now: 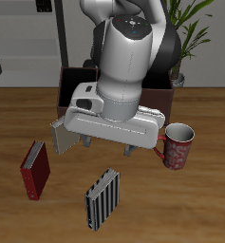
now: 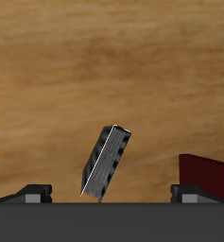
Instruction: Place the striped book into the back desk caddy's left compartment
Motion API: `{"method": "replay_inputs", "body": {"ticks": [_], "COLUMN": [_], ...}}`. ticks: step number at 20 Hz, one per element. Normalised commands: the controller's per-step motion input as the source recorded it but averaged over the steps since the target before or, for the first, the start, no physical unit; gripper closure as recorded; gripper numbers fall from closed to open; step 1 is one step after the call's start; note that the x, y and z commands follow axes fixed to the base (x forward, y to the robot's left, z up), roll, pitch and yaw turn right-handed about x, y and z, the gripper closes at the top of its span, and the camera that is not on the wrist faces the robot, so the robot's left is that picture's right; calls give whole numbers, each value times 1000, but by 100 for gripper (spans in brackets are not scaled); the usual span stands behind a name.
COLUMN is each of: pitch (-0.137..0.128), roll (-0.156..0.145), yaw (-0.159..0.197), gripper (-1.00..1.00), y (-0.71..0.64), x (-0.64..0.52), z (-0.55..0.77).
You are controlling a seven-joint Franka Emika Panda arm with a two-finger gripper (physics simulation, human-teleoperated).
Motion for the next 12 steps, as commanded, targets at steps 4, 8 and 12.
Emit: {"method": "replay_inputs", "body": {"ticks": [4,8,12], "pitch": [-28,-65,-9], "roll": [36,60,-10], "yaw": [-56,-60,-49], "gripper": [-100,-100,-100], "y": [-124,-72,-183], "x": [103,13,42], "z": [-168,-203,-295]}}
